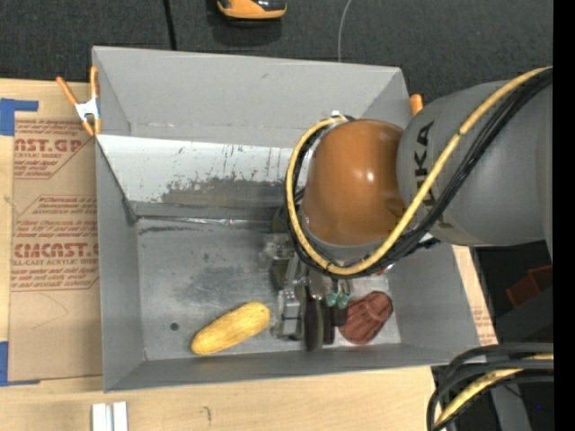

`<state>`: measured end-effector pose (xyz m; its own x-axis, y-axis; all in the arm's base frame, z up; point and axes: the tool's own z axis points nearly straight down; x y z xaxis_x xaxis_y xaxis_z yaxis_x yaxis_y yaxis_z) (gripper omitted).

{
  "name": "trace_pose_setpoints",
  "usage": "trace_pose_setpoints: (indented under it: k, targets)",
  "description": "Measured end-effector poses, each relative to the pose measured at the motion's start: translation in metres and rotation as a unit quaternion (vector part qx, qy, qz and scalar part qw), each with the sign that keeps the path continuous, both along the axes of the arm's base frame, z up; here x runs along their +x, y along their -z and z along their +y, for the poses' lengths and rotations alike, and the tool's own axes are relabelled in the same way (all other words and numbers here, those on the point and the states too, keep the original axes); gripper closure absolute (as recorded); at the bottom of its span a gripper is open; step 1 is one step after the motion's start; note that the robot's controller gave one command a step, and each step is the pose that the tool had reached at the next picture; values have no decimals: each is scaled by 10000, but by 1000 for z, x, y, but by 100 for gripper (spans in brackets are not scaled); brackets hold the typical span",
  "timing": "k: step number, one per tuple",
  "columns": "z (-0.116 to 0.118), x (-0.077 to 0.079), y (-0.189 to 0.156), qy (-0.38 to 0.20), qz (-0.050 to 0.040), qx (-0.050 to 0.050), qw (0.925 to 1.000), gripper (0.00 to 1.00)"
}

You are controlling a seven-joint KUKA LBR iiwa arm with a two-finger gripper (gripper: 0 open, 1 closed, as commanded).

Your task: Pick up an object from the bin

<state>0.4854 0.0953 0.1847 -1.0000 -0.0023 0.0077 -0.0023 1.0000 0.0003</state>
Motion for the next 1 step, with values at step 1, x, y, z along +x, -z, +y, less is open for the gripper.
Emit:
trace_pose_setpoints:
  k: [1]
  targets:
    - [0,2,-4,6,-39,4,10000,0]
